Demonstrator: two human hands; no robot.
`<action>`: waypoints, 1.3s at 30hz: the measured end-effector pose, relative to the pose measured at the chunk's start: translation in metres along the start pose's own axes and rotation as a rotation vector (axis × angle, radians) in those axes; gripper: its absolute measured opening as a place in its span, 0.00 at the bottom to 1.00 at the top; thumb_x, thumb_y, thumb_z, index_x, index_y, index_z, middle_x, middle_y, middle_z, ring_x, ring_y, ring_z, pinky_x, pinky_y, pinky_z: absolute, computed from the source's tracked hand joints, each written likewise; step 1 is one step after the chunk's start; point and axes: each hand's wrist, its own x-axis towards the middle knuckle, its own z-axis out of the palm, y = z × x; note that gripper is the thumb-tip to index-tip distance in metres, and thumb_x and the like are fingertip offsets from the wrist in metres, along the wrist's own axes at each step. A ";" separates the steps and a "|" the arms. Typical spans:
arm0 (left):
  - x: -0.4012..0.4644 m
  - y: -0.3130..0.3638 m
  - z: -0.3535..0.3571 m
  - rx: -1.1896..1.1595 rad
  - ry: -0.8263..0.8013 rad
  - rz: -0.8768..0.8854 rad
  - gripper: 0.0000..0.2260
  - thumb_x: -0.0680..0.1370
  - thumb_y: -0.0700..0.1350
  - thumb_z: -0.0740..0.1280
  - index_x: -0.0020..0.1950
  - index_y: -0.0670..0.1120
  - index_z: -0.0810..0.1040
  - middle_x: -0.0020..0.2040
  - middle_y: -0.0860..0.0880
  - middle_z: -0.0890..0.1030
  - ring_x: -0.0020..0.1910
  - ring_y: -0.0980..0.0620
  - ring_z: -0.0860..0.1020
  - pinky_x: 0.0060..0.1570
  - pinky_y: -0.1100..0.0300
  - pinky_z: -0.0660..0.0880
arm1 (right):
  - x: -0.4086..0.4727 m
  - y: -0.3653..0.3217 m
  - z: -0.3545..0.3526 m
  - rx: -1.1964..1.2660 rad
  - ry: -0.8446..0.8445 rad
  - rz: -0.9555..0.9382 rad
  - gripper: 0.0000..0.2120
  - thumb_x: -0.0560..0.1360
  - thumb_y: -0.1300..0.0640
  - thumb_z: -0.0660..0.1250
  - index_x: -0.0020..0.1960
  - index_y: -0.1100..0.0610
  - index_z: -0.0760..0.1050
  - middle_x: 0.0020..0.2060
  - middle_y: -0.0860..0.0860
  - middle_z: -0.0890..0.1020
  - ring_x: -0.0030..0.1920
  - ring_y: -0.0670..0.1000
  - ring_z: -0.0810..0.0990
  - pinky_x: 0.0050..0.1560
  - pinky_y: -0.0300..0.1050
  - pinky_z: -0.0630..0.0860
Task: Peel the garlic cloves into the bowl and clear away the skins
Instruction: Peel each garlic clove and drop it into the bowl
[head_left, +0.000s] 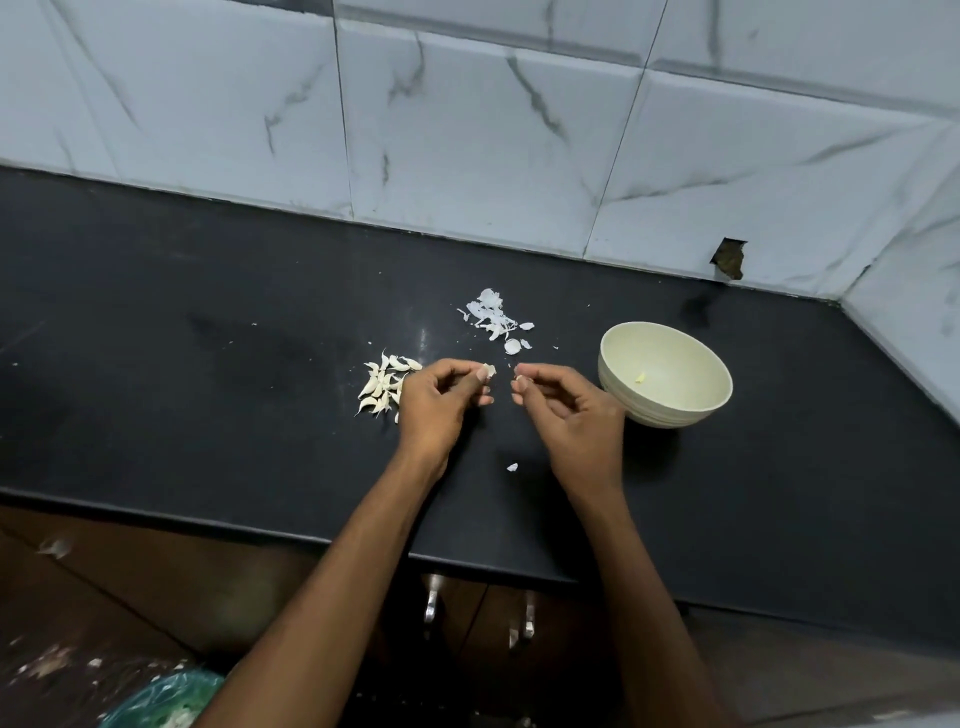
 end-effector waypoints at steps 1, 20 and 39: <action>0.002 0.000 0.001 0.027 0.004 -0.004 0.01 0.78 0.35 0.73 0.48 0.37 0.85 0.39 0.45 0.84 0.37 0.50 0.82 0.42 0.59 0.81 | -0.001 -0.006 -0.007 -0.035 0.019 -0.054 0.08 0.77 0.68 0.73 0.56 0.61 0.85 0.48 0.54 0.88 0.49 0.52 0.88 0.55 0.44 0.83; 0.054 0.024 0.042 0.734 0.019 0.271 0.13 0.79 0.35 0.66 0.58 0.45 0.87 0.51 0.48 0.87 0.50 0.50 0.84 0.54 0.56 0.79 | 0.039 -0.033 -0.118 -0.452 0.291 -0.134 0.18 0.79 0.70 0.66 0.62 0.54 0.85 0.53 0.46 0.87 0.55 0.39 0.84 0.59 0.33 0.77; -0.011 0.043 -0.072 0.295 0.378 0.245 0.17 0.85 0.58 0.61 0.49 0.50 0.84 0.44 0.51 0.87 0.47 0.52 0.85 0.54 0.45 0.82 | -0.003 -0.019 0.003 -0.010 -0.242 0.053 0.19 0.77 0.76 0.62 0.55 0.59 0.85 0.49 0.53 0.88 0.49 0.53 0.88 0.43 0.47 0.84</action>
